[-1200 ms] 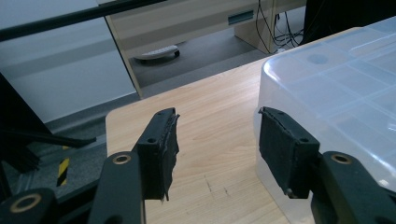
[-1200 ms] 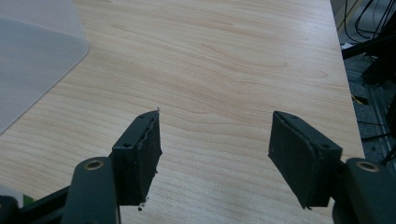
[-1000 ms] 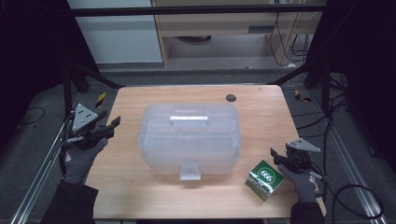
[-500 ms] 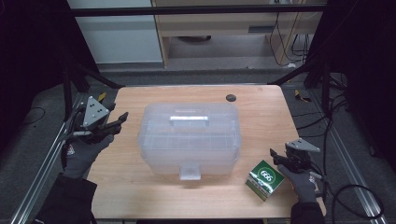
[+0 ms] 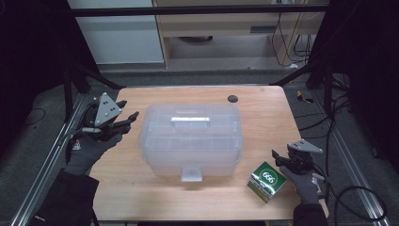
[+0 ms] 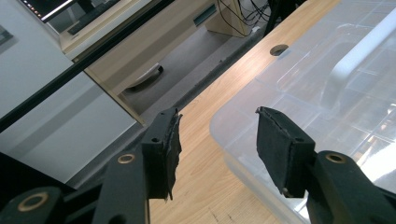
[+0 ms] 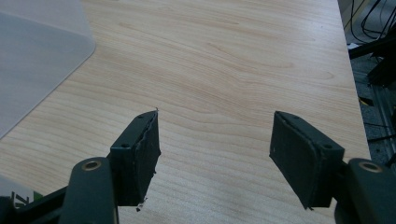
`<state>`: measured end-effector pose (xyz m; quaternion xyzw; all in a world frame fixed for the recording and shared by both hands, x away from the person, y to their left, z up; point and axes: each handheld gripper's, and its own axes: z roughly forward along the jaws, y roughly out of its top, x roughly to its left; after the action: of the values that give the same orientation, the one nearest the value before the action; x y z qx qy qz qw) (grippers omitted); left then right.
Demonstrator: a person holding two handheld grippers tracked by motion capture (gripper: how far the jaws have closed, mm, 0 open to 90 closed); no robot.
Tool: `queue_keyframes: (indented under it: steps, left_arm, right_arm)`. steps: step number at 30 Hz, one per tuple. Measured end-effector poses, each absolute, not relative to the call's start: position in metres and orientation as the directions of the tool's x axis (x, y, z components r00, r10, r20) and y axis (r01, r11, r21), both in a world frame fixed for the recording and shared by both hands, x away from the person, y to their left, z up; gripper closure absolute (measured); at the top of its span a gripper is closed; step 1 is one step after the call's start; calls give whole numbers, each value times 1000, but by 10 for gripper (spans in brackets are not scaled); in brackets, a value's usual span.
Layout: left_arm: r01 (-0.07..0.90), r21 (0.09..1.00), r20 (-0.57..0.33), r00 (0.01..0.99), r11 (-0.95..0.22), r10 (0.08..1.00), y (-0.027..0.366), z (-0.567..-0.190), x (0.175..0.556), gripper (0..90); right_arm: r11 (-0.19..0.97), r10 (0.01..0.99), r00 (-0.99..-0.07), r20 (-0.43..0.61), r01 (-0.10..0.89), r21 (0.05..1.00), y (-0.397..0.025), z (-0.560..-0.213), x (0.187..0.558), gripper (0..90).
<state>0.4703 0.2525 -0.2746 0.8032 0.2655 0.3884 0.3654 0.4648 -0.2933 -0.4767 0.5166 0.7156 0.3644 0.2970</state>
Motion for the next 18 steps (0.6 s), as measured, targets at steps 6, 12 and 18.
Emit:
queue_keyframes:
  steps: [6,12,18]
  left_arm:
    - [135,762,456,583,-634,672,247,-271,473,483]
    - [116,743,477,597,-659,644,241,-266,472,475]
    - [108,739,482,604,-665,634,238,-263,470,472]
  right_arm:
    - [196,957,-286,-43,531,824,-292,-477,465,329]
    - [201,958,-284,-51,529,824,-293,-477,465,328]
    - [197,958,-282,-48,528,826,-295,-475,464,326]
